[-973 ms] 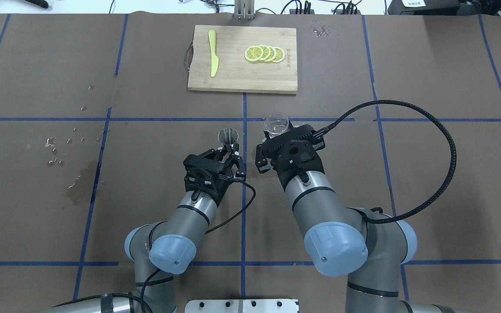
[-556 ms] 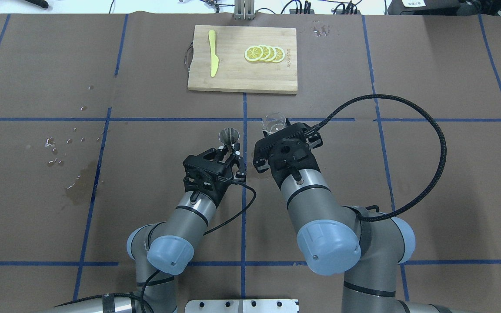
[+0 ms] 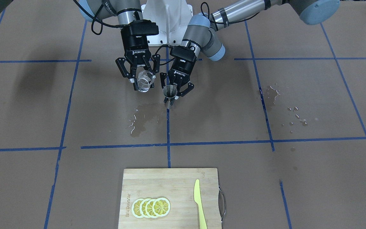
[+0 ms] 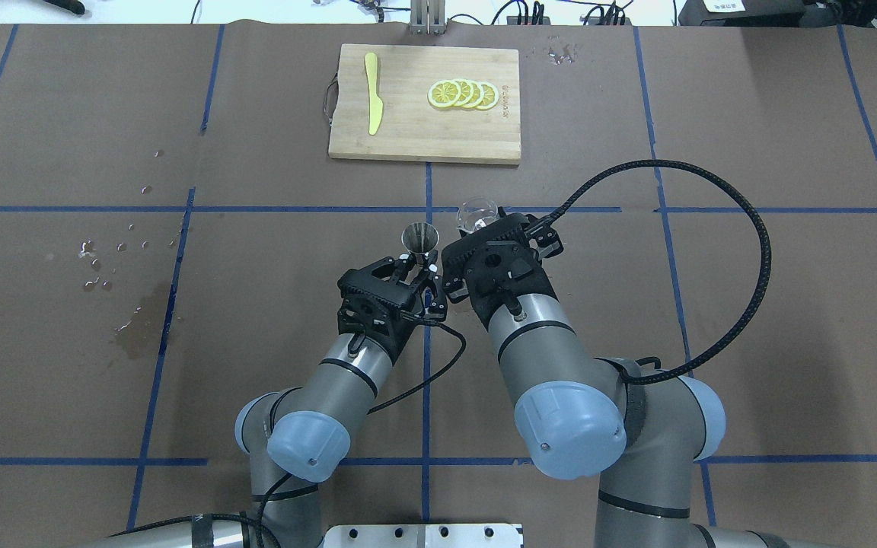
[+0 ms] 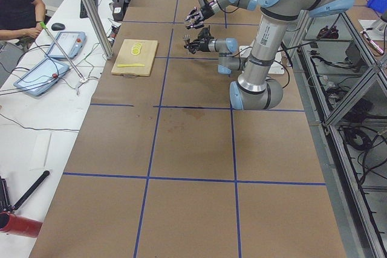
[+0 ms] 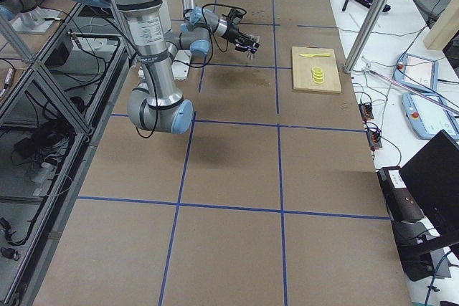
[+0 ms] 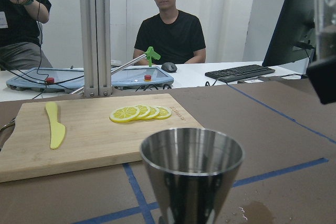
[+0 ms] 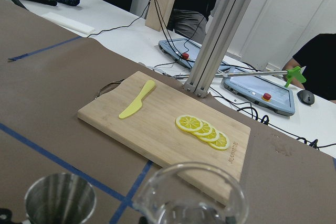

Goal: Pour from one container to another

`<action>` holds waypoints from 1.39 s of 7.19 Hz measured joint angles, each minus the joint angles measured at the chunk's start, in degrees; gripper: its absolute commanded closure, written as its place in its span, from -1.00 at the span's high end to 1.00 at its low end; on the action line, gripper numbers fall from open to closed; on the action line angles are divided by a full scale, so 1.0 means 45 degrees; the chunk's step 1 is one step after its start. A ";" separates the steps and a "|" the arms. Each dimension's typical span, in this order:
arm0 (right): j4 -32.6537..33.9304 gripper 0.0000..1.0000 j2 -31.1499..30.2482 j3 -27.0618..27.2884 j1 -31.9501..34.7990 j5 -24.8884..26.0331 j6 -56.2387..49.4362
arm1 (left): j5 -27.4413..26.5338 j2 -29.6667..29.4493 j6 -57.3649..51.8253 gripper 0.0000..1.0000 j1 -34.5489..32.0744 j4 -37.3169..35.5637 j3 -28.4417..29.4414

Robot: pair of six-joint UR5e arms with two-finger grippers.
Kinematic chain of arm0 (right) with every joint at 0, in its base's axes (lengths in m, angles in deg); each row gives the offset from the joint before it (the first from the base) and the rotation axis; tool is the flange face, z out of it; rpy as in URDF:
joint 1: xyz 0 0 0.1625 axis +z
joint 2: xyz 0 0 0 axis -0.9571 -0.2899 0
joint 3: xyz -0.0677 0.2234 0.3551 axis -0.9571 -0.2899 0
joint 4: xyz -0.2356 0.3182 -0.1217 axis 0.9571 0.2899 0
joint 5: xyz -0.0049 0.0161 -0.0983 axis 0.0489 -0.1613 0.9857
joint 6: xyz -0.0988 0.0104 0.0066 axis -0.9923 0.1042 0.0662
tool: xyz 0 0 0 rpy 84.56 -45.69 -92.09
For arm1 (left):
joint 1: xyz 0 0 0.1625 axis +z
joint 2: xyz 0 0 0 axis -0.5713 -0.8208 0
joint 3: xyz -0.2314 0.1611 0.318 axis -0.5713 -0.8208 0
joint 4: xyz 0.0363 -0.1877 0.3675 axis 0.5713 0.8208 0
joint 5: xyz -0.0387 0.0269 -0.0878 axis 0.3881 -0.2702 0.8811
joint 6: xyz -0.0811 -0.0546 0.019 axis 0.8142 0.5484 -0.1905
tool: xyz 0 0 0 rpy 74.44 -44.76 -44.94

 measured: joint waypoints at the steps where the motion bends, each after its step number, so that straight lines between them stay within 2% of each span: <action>1: 0.0004 -1.00 0.0006 0.0000 0.0004 -0.0012 -0.0010 | -0.0049 -0.0075 -0.0229 -1.00 0.0017 -0.0031 0.0021; 4: 0.0693 -1.00 0.0403 -0.0005 0.0158 -0.0201 -0.0054 | -0.0726 -0.0082 -0.0549 -1.00 0.0160 -0.0081 0.0106; 10: 0.2297 -1.00 0.1178 0.0009 0.0483 -0.0913 -0.1521 | -0.1004 -0.0092 -0.1283 -1.00 0.0349 -0.0083 0.0120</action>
